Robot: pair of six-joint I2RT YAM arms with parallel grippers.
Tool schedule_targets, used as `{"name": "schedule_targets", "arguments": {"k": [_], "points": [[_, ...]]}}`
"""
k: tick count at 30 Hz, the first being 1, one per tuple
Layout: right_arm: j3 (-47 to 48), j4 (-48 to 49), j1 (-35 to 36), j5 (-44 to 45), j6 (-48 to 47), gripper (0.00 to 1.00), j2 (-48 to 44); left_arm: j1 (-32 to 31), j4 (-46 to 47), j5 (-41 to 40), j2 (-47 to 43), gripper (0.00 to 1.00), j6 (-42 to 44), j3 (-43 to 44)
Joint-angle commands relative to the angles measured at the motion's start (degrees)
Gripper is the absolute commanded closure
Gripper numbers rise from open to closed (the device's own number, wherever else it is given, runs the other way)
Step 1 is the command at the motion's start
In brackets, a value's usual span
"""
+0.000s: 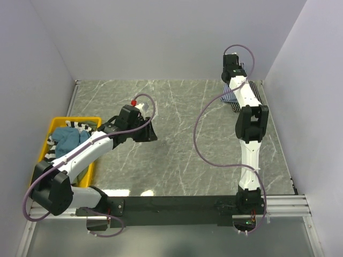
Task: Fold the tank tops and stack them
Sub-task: Neatly place the folded tank top to the corner
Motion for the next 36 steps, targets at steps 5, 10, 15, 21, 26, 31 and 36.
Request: {"name": "schedule_targets", "arguments": {"k": [5, 10, 15, 21, 26, 31, 36], "points": [[2.0, 2.5, -2.3, -1.2, 0.8, 1.00, 1.4, 0.4, 2.6, 2.2, 0.5, 0.55, 1.0, 0.9], [-0.3, 2.8, -3.5, -2.1, 2.9, 1.00, 1.5, 0.5, 3.2, 3.1, 0.6, 0.55, 0.7, 0.3], [-0.8, 2.0, -6.1, -3.2, 6.1, 1.00, 3.0, 0.5, 3.1, 3.3, 0.4, 0.55, 0.8, 0.1], [-0.7, 0.6, -6.8, -5.3, 9.0, 0.98, 5.0, 0.5, 3.4, 3.7, 0.7, 0.55, 0.7, 0.1], [0.4, -1.9, -7.7, -7.0, 12.4, 0.77, 6.7, 0.5, 3.6, 4.5, 0.9, 0.55, 0.7, -0.1], [0.0, -3.2, -7.8, -6.6, 16.7, 0.45, 5.1, 0.6, 3.7, 4.4, 0.5, 0.54, 0.6, -0.3], [-0.2, -5.2, -8.5, -6.7, 23.2, 0.35, 0.2, 1.1, 3.9, 4.9, -0.2, 0.53, 0.5, -0.6]]}}
